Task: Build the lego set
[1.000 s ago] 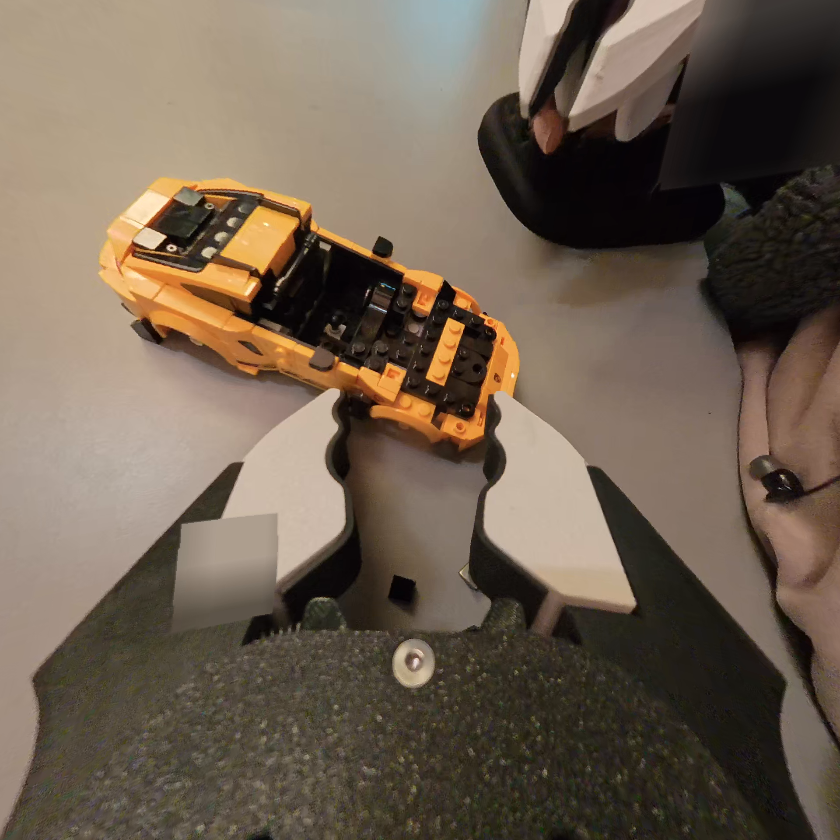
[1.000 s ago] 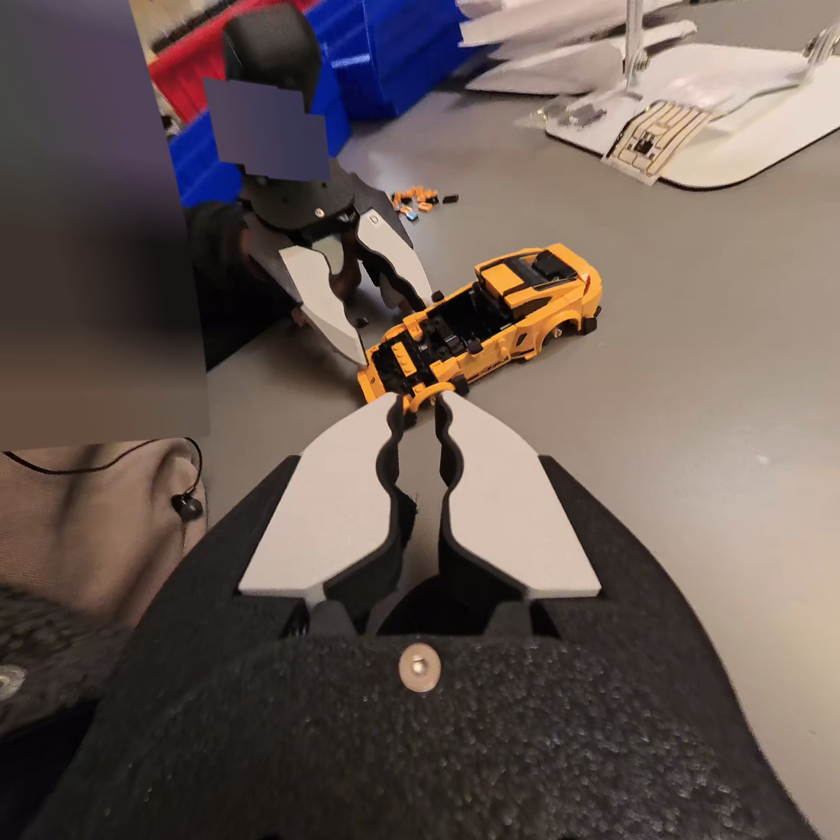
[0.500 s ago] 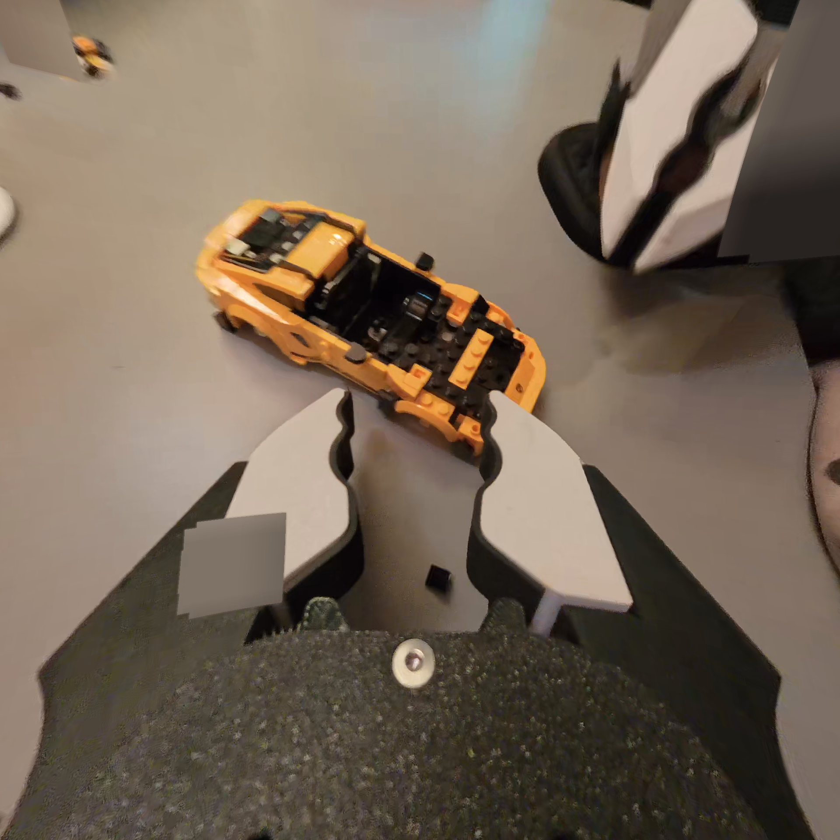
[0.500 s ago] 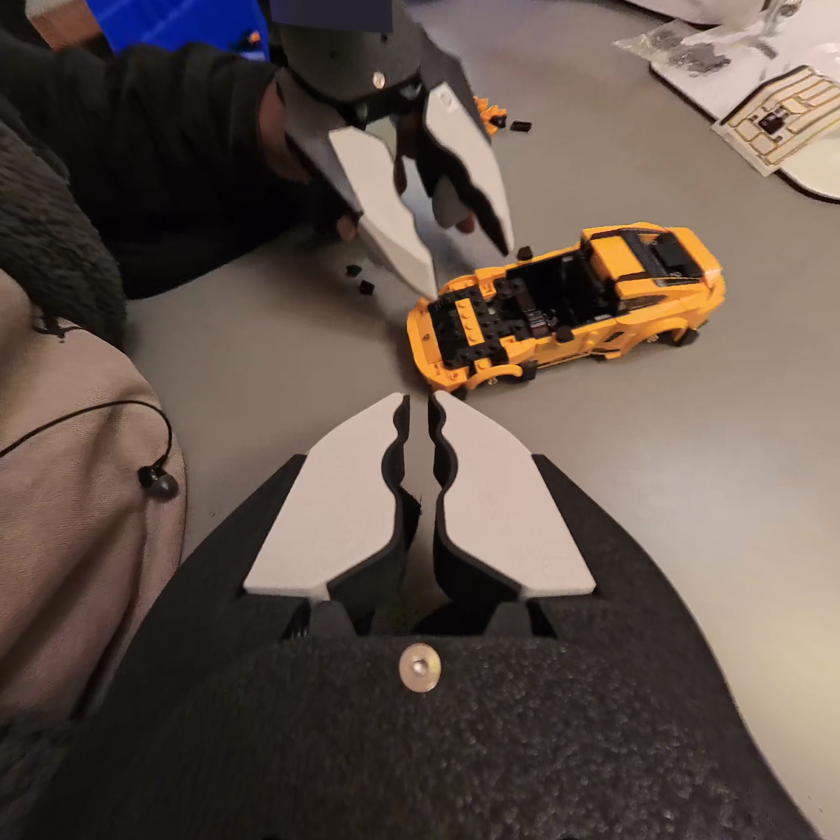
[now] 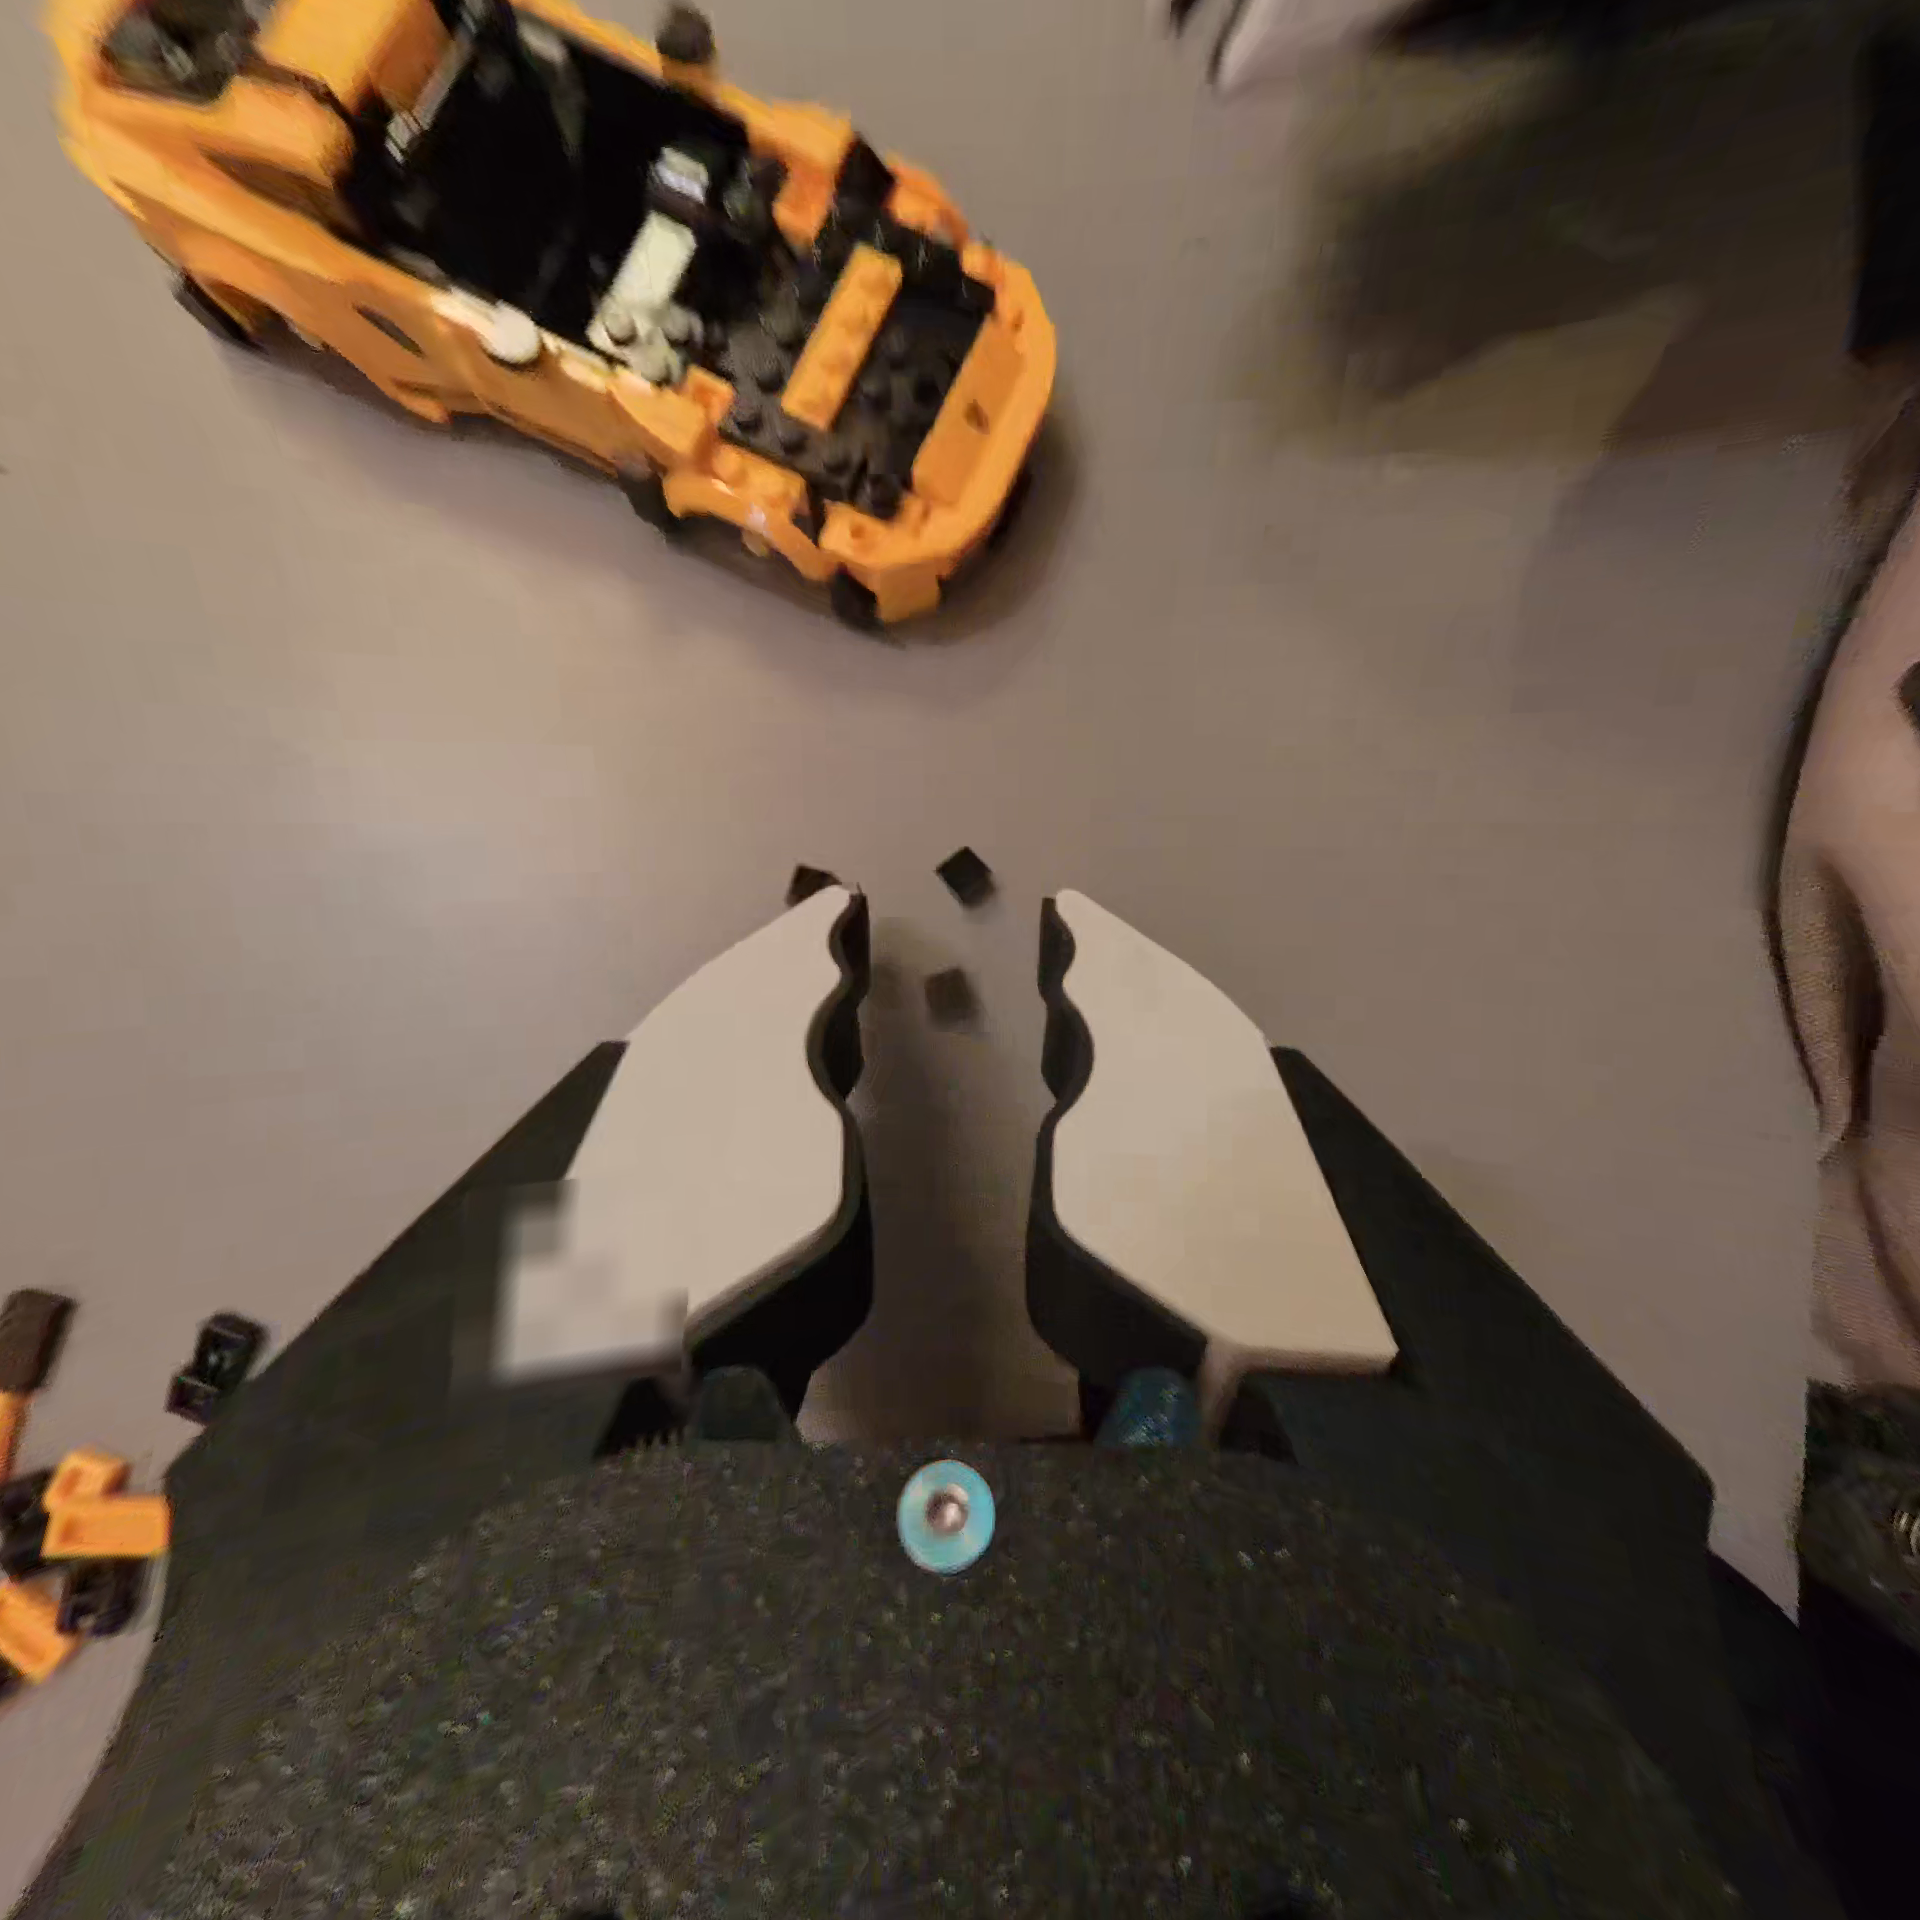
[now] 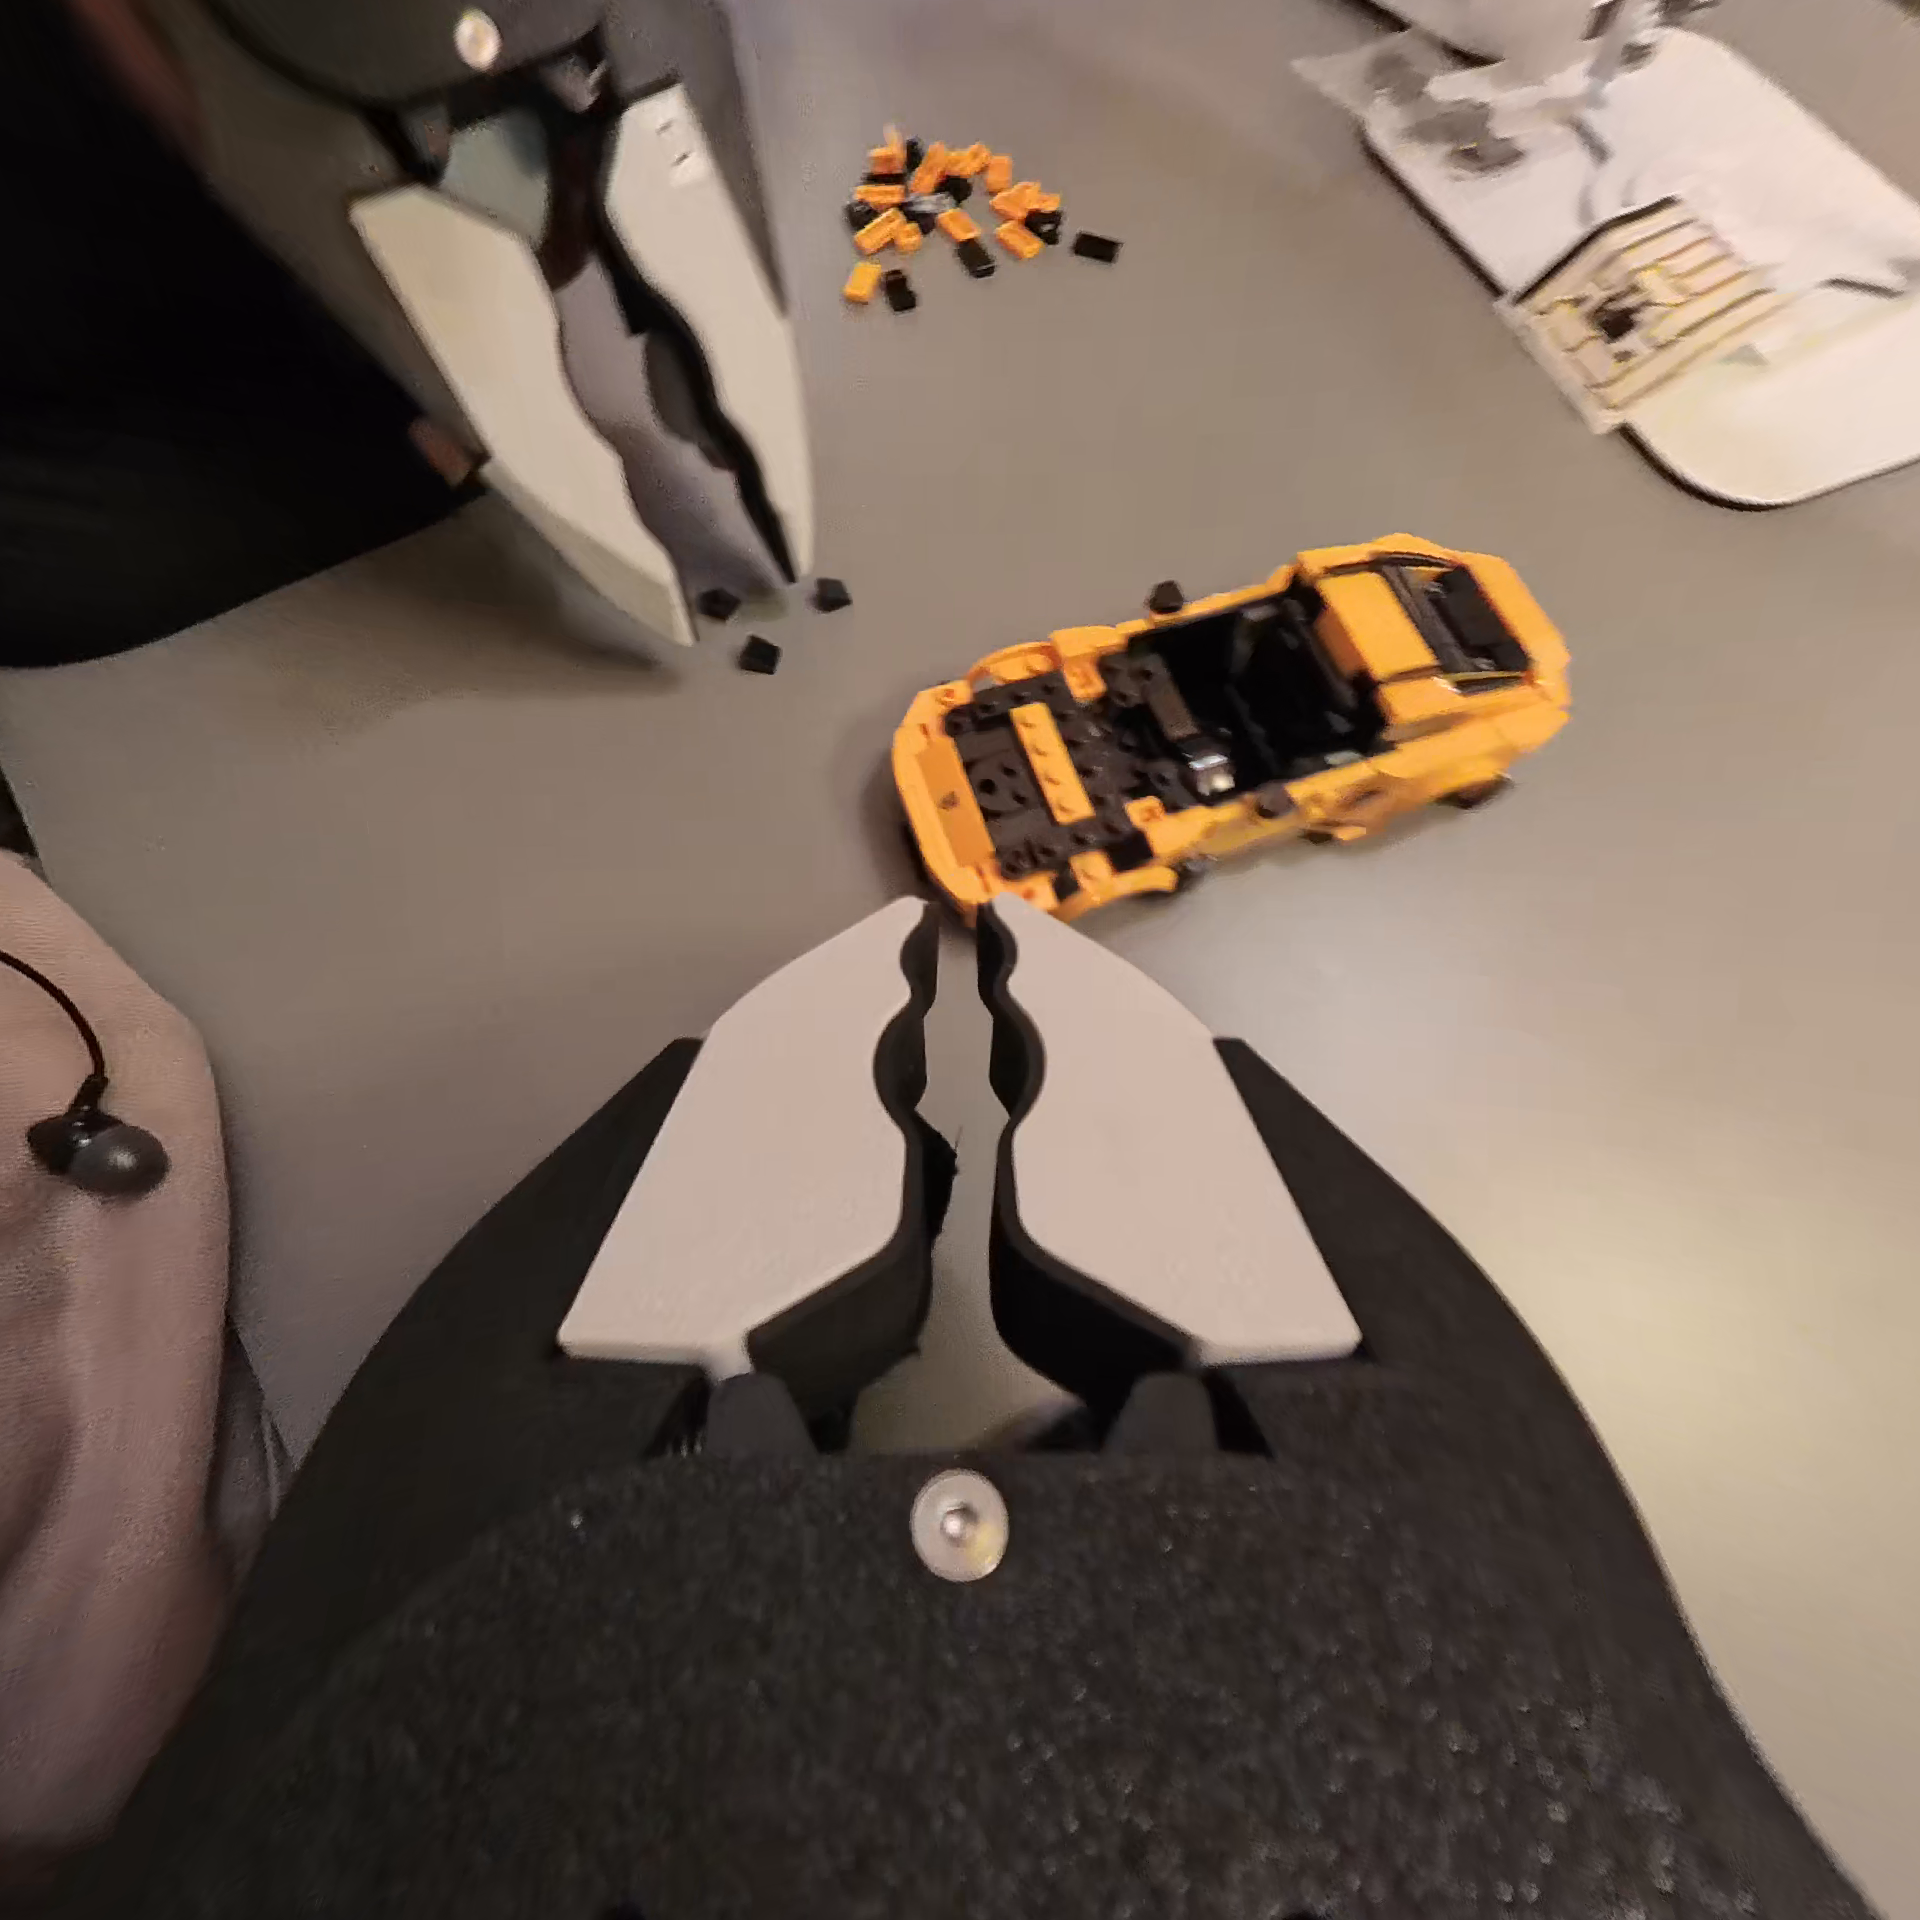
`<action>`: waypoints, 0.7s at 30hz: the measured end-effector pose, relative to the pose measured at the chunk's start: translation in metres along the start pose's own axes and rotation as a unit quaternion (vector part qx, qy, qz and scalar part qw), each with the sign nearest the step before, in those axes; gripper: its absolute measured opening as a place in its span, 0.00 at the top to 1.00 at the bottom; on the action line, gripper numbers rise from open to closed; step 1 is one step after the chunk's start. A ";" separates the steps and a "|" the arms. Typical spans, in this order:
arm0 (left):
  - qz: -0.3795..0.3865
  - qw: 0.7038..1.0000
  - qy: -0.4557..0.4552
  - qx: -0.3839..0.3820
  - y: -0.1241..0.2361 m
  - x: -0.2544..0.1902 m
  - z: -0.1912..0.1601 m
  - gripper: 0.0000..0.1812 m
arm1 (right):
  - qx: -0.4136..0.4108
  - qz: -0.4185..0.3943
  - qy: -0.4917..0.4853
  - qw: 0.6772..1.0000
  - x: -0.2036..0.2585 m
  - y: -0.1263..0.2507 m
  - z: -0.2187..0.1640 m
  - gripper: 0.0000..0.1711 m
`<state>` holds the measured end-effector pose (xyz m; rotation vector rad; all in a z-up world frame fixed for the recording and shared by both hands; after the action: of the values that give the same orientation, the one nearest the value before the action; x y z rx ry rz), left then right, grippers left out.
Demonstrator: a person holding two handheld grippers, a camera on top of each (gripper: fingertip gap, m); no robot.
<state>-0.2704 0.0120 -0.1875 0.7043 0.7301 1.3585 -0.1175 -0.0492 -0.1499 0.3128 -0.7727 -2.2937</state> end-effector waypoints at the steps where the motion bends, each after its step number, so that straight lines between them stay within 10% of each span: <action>1: 0.006 1.000 0.002 0.018 -0.003 -0.003 -0.002 0.84 | -0.007 -0.011 -0.006 1.000 -0.005 0.007 -0.002 0.96; 21: 0.103 0.976 0.118 0.154 -0.014 -0.011 0.012 0.88 | -0.161 -0.004 -0.165 0.973 -0.055 0.072 -0.040 0.96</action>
<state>-0.2538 -0.0005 -0.1908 0.8917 1.0979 1.5533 -0.0222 -0.0723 -0.1378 -0.2187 -0.5407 -2.4630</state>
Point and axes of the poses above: each gripper's, where its closed fingertips meet, y back along the fingers, z out of its top, x = y × z across the jaws, the point moved 4 cm from there along y, back along the fingers, and after that the axes turned 1 degree about z, right-handed, at the moved point
